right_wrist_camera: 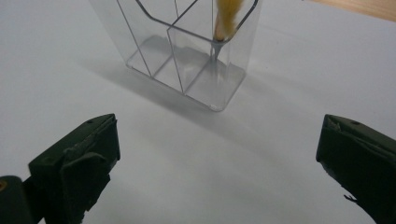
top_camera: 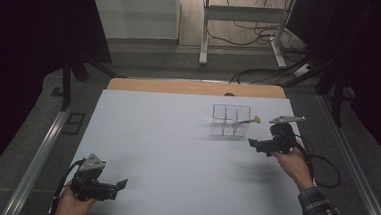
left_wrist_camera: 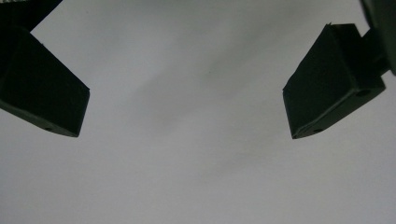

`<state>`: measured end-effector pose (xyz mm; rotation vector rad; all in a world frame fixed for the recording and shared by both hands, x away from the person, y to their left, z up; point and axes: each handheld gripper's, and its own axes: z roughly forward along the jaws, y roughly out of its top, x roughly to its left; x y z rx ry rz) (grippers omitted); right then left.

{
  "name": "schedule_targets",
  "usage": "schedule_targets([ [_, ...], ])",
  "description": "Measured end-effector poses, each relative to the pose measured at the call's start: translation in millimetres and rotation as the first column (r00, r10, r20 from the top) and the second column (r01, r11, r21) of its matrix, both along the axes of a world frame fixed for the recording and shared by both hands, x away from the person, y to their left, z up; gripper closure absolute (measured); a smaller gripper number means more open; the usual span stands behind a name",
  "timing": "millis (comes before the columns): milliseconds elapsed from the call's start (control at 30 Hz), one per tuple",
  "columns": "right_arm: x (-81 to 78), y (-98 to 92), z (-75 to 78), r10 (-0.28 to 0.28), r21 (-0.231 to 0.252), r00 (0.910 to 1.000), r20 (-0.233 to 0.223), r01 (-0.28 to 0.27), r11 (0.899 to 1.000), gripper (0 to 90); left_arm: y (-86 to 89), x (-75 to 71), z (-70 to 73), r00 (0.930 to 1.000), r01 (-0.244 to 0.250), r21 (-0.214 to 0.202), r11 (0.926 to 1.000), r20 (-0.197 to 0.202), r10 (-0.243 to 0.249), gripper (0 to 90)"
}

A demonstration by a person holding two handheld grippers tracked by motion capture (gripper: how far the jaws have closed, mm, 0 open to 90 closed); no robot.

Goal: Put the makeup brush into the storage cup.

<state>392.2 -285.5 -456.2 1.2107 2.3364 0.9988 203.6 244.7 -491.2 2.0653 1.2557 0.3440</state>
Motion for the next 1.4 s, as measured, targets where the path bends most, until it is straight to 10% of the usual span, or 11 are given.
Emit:
schedule_targets([
  [1400,-29.8,-5.0,-0.5,0.04,-0.041,0.9992,0.004,-0.039,0.998,0.0,0.1,0.2,0.0,1.0,0.001,0.0,1.0,-0.001,-0.001,1.1],
])
